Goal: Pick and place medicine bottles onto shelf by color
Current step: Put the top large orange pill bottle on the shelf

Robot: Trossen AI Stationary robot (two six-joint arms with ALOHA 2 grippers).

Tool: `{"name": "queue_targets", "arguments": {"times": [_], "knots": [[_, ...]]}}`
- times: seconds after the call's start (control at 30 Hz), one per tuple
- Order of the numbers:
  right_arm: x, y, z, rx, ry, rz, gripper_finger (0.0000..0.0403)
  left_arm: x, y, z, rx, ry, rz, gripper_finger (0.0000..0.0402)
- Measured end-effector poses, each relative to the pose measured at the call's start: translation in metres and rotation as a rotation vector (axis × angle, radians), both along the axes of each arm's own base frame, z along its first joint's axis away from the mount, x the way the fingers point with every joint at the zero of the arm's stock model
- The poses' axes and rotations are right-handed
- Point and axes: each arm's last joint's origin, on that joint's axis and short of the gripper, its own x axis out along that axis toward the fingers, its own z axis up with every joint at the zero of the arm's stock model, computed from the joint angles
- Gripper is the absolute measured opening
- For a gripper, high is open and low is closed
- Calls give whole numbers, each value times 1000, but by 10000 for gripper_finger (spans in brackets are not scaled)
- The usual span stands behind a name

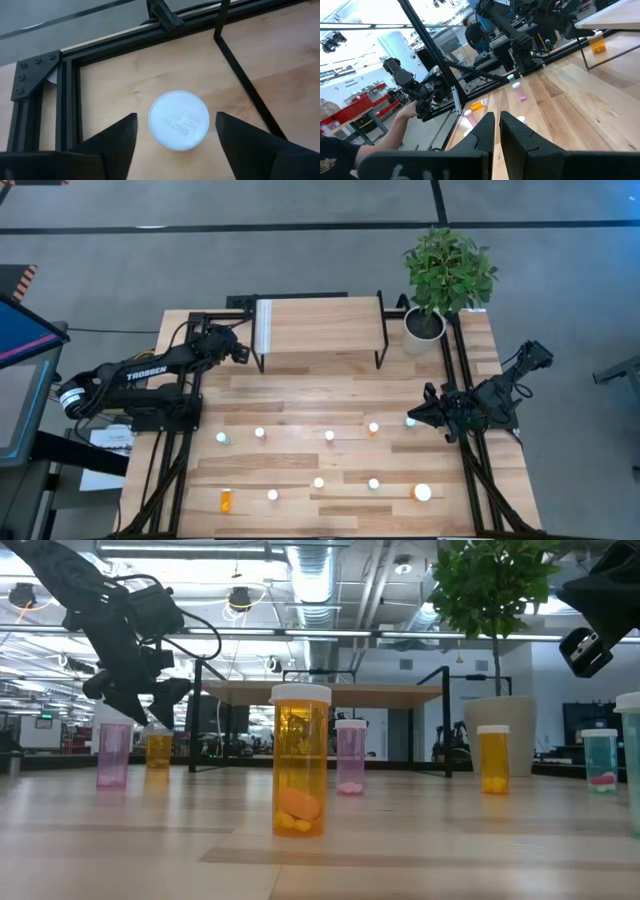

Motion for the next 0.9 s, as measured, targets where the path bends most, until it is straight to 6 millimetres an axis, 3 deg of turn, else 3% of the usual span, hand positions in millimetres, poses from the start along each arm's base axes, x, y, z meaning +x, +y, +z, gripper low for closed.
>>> {"name": "queue_targets", "arguments": {"times": [0.3, 0.5, 0.9], "knots": [[0, 0, 0, 0, 0, 0, 53, 10, 7, -8, -23, -48, -15, 330], [0, 0, 0, 0, 0, 0, 53, 10, 14, -18, -55, -23, 17, 332], [0, 0, 0, 0, 0, 0, 53, 11, 14, -18, -92, -60, -30, 331]]}}
